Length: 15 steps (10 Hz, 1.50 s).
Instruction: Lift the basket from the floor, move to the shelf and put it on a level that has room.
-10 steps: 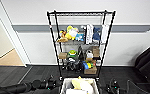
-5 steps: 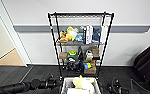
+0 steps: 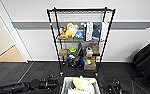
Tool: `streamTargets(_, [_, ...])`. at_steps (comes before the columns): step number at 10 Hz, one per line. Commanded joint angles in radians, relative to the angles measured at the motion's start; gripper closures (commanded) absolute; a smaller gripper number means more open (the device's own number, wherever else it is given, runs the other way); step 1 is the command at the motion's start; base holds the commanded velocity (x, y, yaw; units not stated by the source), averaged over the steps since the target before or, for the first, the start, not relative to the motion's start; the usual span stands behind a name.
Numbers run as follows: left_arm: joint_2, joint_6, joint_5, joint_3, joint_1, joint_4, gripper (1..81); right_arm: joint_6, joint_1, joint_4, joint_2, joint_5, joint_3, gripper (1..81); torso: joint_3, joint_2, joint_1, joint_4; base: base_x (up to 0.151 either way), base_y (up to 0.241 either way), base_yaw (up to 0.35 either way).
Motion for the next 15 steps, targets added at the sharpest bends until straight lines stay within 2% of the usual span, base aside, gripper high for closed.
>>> streamTargets(1, [-0.029, 0.004, 0.031, 0.087, -0.155, -0.039, 81.1, 0.007, 0.137, 0.003, -0.037, -0.013, 0.094, 81.1, 0.039, 0.096, -0.062, 0.0, 0.0, 0.0, 0.0])
streamTargets(2, [-0.037, 0.004, 0.031, 0.093, -0.155, -0.039, 81.1, 0.007, 0.14, 0.003, -0.045, -0.013, 0.101, 81.1, 0.078, 0.127, -0.082, 0.0, 0.0, 0.0, 0.0])
streamTargets(4, [-0.037, 0.004, 0.031, 0.098, -0.155, -0.039, 81.1, 0.007, 0.141, 0.003, -0.046, -0.013, 0.106, 81.1, 0.111, 0.184, -0.118, 0.0, 0.0, 0.0, 0.0])
streamTargets(12, [-0.042, 0.004, 0.036, 0.098, -0.152, -0.039, 81.1, 0.007, 0.138, 0.003, -0.048, -0.013, 0.108, 81.1, 0.299, 0.455, -0.297, 0.0, 0.0, 0.0, 0.0])
streamTargets(13, [-0.042, 0.004, 0.034, 0.095, -0.147, -0.039, 81.1, 0.007, 0.137, 0.003, -0.048, -0.013, 0.106, 81.1, 0.323, 0.49, -0.3, 0.0, 0.0, 0.0, 0.0])
streamTargets(14, [-0.042, 0.004, 0.033, 0.093, -0.145, -0.039, 81.1, 0.007, 0.134, 0.003, -0.048, -0.013, 0.106, 81.1, 0.272, 0.422, -0.274, 0.0, 0.0, 0.0, 0.0])
streamTargets(15, [-0.043, 0.004, 0.031, 0.093, -0.145, -0.039, 81.1, 0.007, 0.132, 0.003, -0.048, -0.013, 0.105, 81.1, 0.292, 0.447, -0.283, 0.0, 0.0, 0.0, 0.0])
